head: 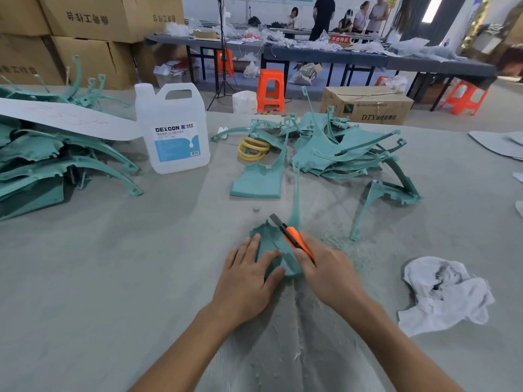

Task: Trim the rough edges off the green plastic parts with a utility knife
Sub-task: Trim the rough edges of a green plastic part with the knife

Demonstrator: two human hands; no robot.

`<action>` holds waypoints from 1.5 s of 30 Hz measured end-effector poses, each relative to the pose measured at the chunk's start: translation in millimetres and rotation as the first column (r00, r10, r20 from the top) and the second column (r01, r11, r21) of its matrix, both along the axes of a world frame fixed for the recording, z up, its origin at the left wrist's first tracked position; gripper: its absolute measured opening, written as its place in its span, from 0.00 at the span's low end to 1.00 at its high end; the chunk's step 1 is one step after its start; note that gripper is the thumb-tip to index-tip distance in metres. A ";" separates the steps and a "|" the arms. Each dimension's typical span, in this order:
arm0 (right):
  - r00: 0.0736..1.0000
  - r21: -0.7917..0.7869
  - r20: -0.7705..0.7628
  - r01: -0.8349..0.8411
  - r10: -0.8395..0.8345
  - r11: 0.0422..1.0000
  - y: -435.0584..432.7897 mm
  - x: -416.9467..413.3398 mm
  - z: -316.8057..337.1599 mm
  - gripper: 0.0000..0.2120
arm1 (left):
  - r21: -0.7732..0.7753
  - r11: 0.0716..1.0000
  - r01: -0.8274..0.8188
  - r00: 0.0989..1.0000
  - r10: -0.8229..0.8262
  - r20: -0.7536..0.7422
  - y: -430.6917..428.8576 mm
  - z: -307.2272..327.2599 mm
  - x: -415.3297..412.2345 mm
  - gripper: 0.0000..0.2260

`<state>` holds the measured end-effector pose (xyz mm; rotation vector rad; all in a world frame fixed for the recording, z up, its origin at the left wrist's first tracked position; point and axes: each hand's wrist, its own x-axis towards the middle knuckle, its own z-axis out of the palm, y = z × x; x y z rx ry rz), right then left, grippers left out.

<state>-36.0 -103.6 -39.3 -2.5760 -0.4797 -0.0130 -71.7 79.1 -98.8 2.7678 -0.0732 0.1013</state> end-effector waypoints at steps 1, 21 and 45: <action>1.000 -0.007 -0.009 0.001 -0.001 1.000 2.4 0.7 0.3 0.15 | -0.003 1.000 -0.001 1.000 0.001 0.003 0.1 0.3 -0.3 0.25; 0.998 -0.136 -0.029 0.050 -0.055 0.989 17.4 -8.4 1.3 0.14 | -0.030 0.999 0.041 0.999 -0.041 -0.002 -4.9 5.4 -4.9 0.21; 0.993 -0.081 0.082 -0.083 0.090 0.993 9.4 -8.0 12.7 0.21 | -0.031 0.998 0.045 0.990 -0.040 0.139 -6.6 4.2 -13.9 0.22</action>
